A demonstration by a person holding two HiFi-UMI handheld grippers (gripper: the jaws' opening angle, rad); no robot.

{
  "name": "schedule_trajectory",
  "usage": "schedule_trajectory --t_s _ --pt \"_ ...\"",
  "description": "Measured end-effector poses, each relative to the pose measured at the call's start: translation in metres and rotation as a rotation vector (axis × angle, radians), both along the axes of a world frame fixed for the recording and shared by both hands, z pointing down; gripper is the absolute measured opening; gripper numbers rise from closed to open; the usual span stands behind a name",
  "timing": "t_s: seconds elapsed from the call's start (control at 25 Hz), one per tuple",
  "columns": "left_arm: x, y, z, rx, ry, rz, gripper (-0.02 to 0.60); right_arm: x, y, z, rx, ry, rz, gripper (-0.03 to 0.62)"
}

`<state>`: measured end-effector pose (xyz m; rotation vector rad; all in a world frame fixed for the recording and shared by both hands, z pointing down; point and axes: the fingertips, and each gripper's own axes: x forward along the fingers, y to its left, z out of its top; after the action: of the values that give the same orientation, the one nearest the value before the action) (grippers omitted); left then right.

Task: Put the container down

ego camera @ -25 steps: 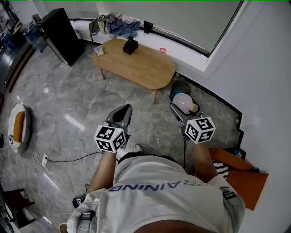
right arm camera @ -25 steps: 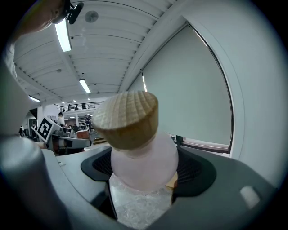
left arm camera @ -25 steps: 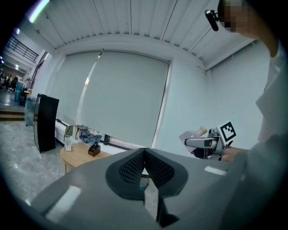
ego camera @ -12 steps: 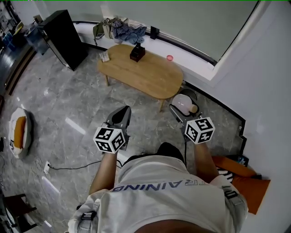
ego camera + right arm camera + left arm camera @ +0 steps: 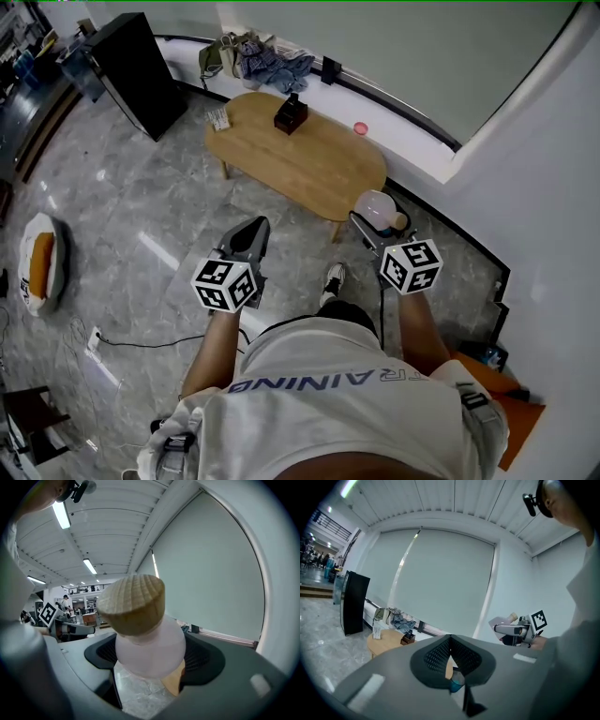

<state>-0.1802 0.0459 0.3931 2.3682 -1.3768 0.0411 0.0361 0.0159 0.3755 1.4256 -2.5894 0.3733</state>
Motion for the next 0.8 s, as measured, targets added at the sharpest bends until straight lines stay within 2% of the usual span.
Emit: schedule_trajectory --t_s 0.16,0.4,0.8 --pt "0.026 -0.050 -0.006 0.015 -0.032 -0.001 0.000 0.021 -0.054 -0.002 0.010 -0.002 -0.015 0.411" --pt "0.072 -0.125 -0.018 0.024 -0.055 0.016 0.000 0.070 -0.127 0.005 -0.021 -0.002 0.015 0.411" --pt "0.138 -0.217 -0.005 -0.018 -0.064 0.044 0.000 0.142 -0.214 0.022 -0.047 0.015 0.052 0.411"
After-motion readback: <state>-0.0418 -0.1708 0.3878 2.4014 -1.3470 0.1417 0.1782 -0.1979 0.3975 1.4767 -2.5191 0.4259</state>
